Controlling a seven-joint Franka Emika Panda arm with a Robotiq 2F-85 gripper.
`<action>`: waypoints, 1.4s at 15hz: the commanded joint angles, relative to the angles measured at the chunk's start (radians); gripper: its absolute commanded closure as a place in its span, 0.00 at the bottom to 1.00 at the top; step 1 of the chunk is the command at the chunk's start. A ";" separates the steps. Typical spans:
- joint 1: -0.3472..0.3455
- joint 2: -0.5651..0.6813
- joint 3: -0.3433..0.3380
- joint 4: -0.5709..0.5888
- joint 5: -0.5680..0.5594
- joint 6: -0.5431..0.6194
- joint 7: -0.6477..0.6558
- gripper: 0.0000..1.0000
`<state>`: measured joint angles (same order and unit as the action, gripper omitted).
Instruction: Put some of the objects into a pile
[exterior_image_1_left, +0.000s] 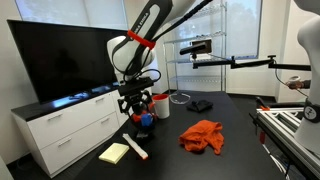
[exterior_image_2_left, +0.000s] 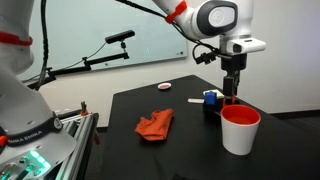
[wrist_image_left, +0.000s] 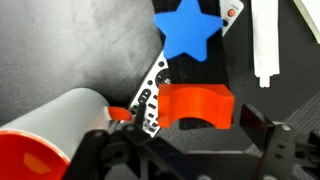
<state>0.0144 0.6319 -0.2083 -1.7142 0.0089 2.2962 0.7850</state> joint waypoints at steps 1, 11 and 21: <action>0.008 -0.007 -0.009 0.015 -0.014 -0.021 0.027 0.00; -0.012 -0.389 0.024 -0.284 0.001 -0.042 -0.080 0.00; -0.017 -0.801 0.163 -0.699 -0.203 -0.110 -0.271 0.00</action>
<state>0.0131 -0.0811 -0.0815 -2.3246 -0.1364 2.1194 0.5711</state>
